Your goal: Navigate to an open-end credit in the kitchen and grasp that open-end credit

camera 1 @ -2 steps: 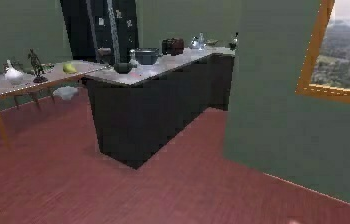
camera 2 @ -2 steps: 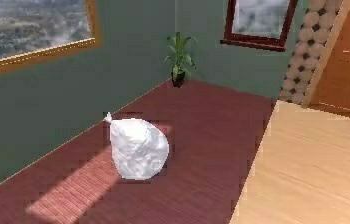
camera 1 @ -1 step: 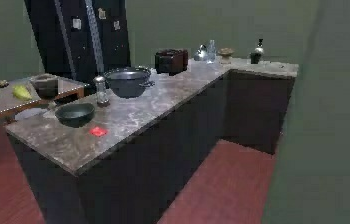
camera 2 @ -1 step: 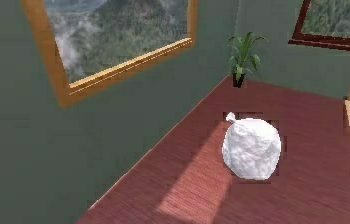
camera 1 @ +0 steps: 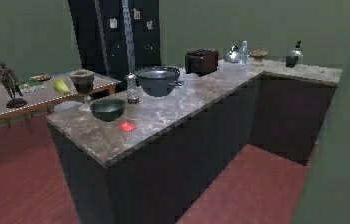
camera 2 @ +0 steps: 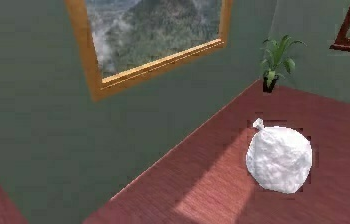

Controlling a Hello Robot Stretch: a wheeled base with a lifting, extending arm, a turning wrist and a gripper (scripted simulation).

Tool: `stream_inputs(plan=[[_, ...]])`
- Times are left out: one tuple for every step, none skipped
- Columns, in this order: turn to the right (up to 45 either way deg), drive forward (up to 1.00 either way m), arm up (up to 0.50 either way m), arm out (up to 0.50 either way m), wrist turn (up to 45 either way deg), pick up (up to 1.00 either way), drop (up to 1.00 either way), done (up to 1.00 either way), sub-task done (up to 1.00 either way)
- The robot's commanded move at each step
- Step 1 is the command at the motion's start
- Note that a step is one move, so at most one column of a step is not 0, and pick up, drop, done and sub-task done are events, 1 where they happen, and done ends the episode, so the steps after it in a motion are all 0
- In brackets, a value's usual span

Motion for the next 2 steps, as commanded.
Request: stream_inputs(plan=[[0.0,0.15,0.00,0.00,0.0,0.00,0.00,0.00,0.00],[-45.0,0.00,0.00,0.00,0.0,0.00,0.00,0.00,0.00]])
